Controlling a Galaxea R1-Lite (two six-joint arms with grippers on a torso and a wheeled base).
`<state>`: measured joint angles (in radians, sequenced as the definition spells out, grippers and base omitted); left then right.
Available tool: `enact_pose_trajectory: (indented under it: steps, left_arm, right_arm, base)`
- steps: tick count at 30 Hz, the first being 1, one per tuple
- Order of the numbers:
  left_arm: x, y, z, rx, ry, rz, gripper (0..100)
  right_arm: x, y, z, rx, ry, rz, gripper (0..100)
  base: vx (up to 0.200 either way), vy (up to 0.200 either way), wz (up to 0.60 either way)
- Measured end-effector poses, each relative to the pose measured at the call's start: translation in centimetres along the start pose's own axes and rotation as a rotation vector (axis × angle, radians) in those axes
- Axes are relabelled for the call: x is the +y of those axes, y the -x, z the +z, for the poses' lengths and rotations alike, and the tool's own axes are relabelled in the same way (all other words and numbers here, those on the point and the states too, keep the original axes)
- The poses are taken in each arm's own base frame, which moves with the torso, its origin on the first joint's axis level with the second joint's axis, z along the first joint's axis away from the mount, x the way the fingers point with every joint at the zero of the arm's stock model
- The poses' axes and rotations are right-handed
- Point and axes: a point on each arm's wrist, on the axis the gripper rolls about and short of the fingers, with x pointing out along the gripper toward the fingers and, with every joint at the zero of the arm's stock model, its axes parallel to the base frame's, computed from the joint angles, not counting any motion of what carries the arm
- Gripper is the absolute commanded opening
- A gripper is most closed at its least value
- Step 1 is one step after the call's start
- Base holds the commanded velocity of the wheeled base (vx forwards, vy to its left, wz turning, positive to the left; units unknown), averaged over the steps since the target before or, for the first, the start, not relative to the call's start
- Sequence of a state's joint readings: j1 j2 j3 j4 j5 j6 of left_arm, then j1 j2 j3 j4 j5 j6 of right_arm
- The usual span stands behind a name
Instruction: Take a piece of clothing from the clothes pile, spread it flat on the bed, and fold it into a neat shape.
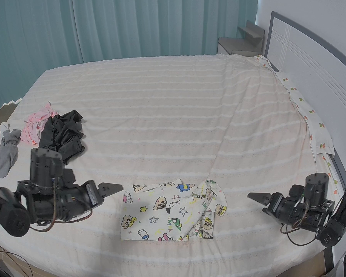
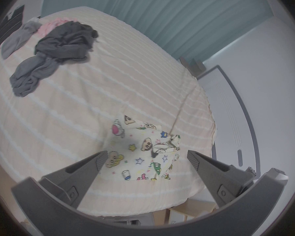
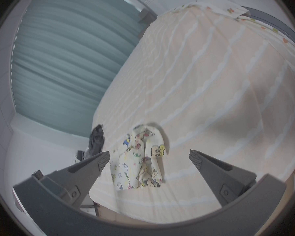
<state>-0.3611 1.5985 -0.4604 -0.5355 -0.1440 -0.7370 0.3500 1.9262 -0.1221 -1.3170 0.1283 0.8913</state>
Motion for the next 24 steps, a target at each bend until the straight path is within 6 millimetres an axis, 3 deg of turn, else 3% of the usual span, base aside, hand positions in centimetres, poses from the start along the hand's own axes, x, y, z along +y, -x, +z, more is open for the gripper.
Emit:
enact_pose_trajectory:
  steps: [9, 17, 24]
  left_arm:
    - [3.0, 3.9, -0.9, -0.06, 0.08, -0.08, 100]
    - [4.3, 5.5, -2.4, -0.076, 0.105, -0.125, 100]
    - [4.9, 6.0, -2.9, -0.08, 0.118, -0.125, 100]
  right_arm:
    - [2.9, -2.9, -1.9, 0.168, 0.161, -0.196, 100]
    - [8.9, -4.7, -1.8, 0.122, 0.313, -0.173, 100]
    - [11.3, -6.8, -3.7, 0.126, 0.509, -0.239, 100]
  base:
    - [0.0, 0.2, 0.0]
    - [0.0, 0.2, 0.0]
    - [0.0, 0.0, 0.0]
